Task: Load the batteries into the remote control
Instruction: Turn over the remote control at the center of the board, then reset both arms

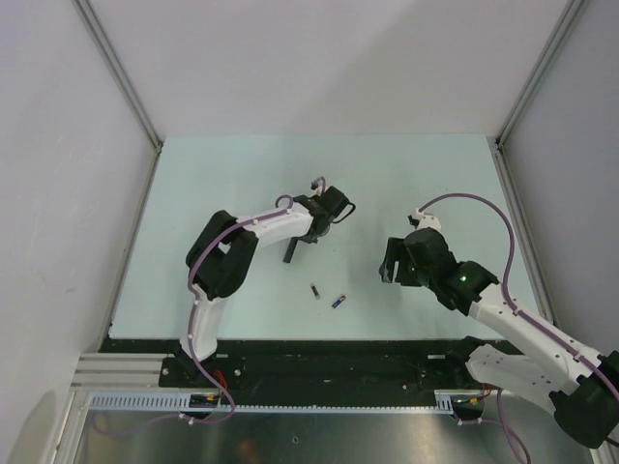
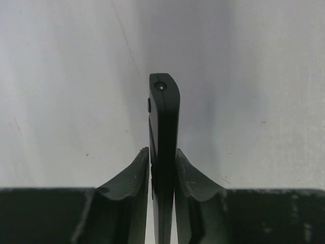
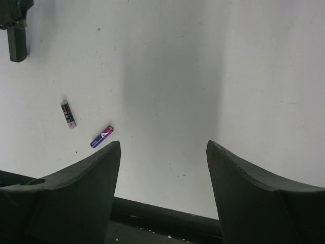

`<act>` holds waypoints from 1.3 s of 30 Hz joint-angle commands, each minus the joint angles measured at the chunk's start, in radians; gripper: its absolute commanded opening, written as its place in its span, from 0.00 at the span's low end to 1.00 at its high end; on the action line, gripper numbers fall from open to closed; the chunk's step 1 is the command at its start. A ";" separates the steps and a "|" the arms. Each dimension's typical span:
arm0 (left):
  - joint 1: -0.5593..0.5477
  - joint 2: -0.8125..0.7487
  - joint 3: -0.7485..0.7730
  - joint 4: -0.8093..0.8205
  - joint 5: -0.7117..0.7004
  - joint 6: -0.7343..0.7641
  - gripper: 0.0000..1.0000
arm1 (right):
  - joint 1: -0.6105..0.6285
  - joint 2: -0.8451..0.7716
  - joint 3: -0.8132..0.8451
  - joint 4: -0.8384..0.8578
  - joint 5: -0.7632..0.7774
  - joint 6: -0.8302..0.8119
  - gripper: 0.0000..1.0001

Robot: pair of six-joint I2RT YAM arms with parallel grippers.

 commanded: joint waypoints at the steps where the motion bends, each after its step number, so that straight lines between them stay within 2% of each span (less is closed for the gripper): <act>1: -0.011 0.009 0.058 -0.007 0.018 0.002 0.30 | 0.001 -0.023 0.044 -0.016 0.009 -0.007 0.73; 5: -0.022 0.010 0.060 -0.005 0.040 -0.004 0.42 | -0.009 -0.023 0.044 -0.019 -0.007 -0.013 0.73; 12: -0.037 -0.034 0.043 -0.005 0.049 -0.019 0.53 | -0.025 -0.023 0.044 -0.032 -0.021 -0.013 0.74; 13: -0.037 -0.078 0.032 -0.005 0.049 -0.019 0.55 | -0.026 -0.023 0.044 -0.035 -0.020 -0.013 0.73; 14: -0.037 -0.105 0.025 -0.005 0.045 -0.019 0.61 | -0.029 -0.023 0.044 -0.039 -0.020 -0.012 0.74; 18: -0.027 -0.305 -0.041 0.007 0.043 -0.025 0.68 | -0.034 -0.023 0.042 -0.040 -0.018 -0.018 0.74; 21: 0.008 -0.540 -0.199 0.152 0.153 -0.039 0.69 | -0.035 -0.026 0.031 -0.023 -0.020 -0.022 0.74; 22: 0.051 -0.610 -0.303 0.183 0.234 -0.076 0.69 | -0.034 -0.029 0.027 -0.008 -0.024 -0.023 0.75; 24: 0.113 -0.795 -0.409 0.263 0.331 -0.138 0.70 | -0.034 -0.033 0.016 0.017 -0.034 -0.026 0.74; 25: 0.184 -0.847 -0.501 0.277 0.412 -0.159 0.74 | -0.032 -0.036 0.014 0.024 -0.034 -0.023 0.74; 26: 0.221 -0.940 -0.542 0.286 0.448 -0.175 0.84 | -0.034 -0.039 0.008 0.030 -0.034 -0.023 0.74; 28: 0.295 -1.008 -0.630 0.286 0.480 -0.196 0.96 | -0.031 -0.042 0.004 0.052 -0.029 -0.026 0.74; 29: 0.305 -1.063 -0.649 0.285 0.468 -0.196 0.98 | -0.031 -0.044 0.001 0.060 -0.029 -0.027 0.75; 34: 0.317 -1.151 -0.721 0.278 0.419 -0.212 1.00 | -0.031 -0.029 0.001 0.102 -0.030 -0.033 0.74; 39: 0.320 -1.137 -0.710 0.275 0.433 -0.215 1.00 | -0.028 -0.018 -0.001 0.115 -0.037 -0.024 0.74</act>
